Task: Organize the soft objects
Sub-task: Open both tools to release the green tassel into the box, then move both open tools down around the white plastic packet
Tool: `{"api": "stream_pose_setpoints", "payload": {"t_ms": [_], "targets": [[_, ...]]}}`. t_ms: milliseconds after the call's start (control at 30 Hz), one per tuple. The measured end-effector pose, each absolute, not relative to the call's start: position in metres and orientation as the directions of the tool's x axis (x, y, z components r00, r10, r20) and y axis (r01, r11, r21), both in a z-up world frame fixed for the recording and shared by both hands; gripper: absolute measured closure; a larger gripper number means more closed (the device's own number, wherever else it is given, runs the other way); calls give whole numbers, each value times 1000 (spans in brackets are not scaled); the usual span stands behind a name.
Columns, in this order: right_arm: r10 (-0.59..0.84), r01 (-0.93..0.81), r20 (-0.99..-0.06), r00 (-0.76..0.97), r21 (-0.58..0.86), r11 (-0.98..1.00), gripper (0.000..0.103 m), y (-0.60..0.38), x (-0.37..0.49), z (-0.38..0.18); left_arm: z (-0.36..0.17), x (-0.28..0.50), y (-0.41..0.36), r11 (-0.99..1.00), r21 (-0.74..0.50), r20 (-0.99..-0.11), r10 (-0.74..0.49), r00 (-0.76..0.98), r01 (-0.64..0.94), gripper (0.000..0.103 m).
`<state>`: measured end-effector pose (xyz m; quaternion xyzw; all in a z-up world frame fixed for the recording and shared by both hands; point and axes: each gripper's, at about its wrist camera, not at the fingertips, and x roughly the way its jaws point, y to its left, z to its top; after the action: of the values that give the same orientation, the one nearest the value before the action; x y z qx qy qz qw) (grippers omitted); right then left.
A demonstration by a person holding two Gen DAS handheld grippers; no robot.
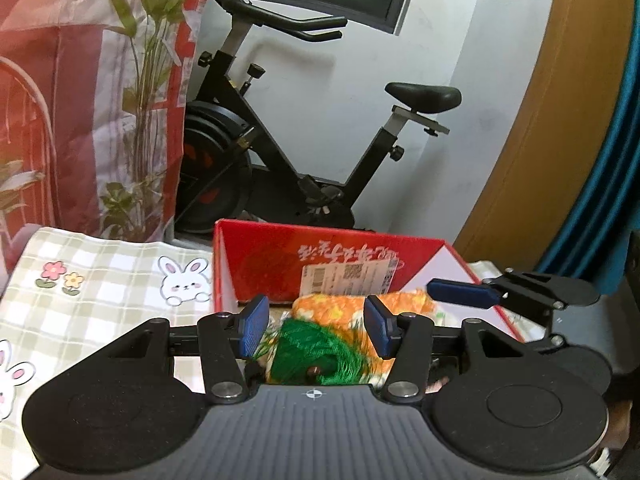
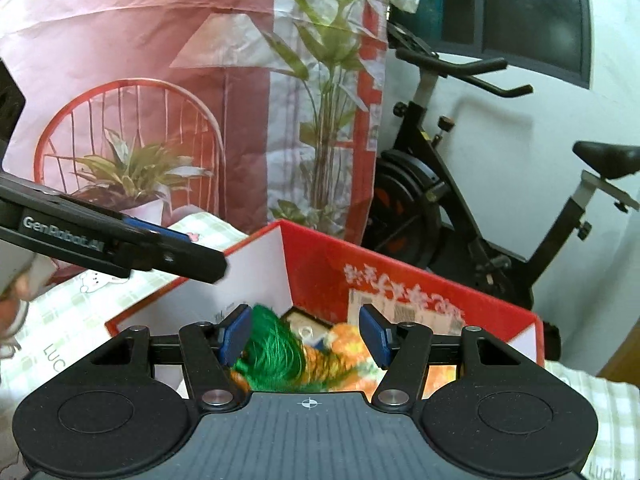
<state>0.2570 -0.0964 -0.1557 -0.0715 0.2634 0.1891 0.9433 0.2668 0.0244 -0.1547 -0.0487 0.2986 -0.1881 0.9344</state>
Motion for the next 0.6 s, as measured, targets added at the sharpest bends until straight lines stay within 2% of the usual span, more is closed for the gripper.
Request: {"api": "stream_pose_setpoints", "payload": {"t_ms": [300,600], "targets": [[337,-384,-494,802,8,923,47,-114,206,-156,-162,222,28,929,-161,-577,-362,733,332,48],[364,-383,-449,816,50,922,47,-125,148,-161,-186,182,24,915,-194,-607,-396,689,355,48]]}}
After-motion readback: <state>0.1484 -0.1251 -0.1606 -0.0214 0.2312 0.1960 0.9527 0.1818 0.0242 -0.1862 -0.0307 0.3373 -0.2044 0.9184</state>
